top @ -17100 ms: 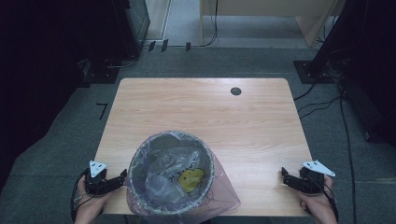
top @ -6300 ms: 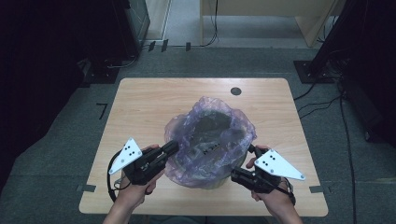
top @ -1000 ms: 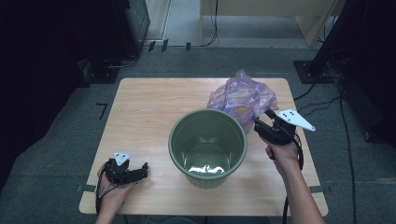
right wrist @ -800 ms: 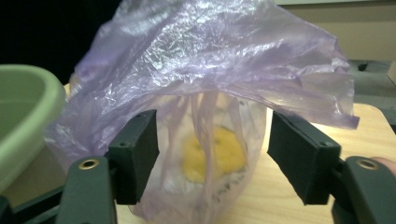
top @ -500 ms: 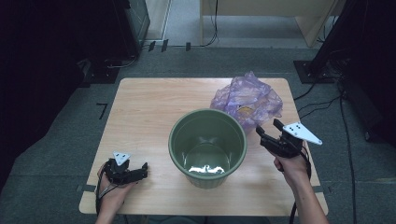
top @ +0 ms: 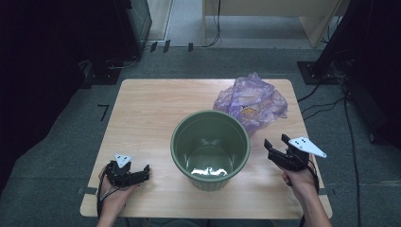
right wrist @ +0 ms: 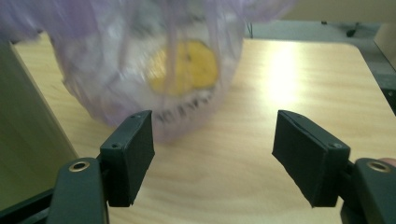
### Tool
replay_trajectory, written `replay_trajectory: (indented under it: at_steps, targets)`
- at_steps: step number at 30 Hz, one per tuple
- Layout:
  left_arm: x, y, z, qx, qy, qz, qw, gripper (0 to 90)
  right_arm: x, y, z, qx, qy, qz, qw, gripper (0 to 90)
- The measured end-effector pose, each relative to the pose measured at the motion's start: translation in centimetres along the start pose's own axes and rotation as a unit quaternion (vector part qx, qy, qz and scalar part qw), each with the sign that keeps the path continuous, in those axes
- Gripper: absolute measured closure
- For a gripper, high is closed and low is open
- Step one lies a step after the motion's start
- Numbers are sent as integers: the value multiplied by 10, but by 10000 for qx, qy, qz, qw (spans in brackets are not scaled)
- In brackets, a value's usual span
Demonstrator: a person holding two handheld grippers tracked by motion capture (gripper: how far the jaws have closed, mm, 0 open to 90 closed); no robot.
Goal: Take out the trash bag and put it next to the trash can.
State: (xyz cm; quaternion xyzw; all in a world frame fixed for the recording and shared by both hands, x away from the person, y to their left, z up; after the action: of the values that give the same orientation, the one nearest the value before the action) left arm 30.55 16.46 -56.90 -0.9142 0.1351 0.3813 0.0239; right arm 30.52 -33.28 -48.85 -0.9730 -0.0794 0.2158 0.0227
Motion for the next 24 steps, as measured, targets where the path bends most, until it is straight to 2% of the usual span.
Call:
replay_trajectory:
  at_steps: [1, 6, 11, 24]
  targets:
    - [0, 0, 0, -1, 2, 0, 10000, 0, -1, 4, 8, -26, -95, 64, 9999, 280]
    - [0, 0, 0, -1, 1, 0, 10000, 0, -3, 15, 21, -49, -253, 180, 9995, 253]
    - [0, 0, 0, -1, 1, 1, 10000, 0, -8, 31, 37, 33, -470, 340, 9983, 196]
    - [0, 0, 0, 17, 4, 17, 10000, 0, -23, 52, 66, 23, -846, 521, 9950, 156]
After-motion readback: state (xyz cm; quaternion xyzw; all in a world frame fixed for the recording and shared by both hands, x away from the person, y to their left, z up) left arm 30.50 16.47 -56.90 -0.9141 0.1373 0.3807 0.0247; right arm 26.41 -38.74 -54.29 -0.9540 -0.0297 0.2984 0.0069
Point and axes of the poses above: each handheld gripper's, and its own axes: x roughly forward along the jaws, z roughly out of its underside, y roughly to its right, the point moved 7 cm from there along x, roughly forward along the jaws, and after that the axes turned 5 degrees about z, right-handed, at the moved point
